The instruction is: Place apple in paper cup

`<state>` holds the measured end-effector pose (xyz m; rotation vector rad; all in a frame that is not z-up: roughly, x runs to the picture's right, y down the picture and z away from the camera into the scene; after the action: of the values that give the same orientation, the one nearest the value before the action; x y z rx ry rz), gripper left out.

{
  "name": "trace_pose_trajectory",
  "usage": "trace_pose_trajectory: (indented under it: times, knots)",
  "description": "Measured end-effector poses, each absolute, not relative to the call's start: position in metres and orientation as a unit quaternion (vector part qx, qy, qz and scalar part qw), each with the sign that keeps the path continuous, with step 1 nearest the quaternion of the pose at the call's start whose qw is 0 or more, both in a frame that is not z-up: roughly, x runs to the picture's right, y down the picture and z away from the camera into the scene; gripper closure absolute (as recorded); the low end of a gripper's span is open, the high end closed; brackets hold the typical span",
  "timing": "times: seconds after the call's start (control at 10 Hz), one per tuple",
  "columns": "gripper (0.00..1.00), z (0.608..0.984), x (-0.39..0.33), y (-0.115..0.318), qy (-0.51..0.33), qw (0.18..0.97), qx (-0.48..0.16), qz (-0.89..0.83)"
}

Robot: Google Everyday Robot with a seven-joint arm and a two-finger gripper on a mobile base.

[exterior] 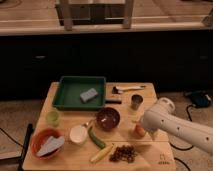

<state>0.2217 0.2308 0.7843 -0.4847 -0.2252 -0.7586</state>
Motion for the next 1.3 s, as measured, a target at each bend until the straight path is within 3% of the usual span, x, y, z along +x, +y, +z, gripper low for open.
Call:
trace_pose_trajectory:
  times: [1.3]
  knots:
    - [0.2, 0.794, 0.2229, 0.2312, -0.122, 0.892, -0.224, -0.372]
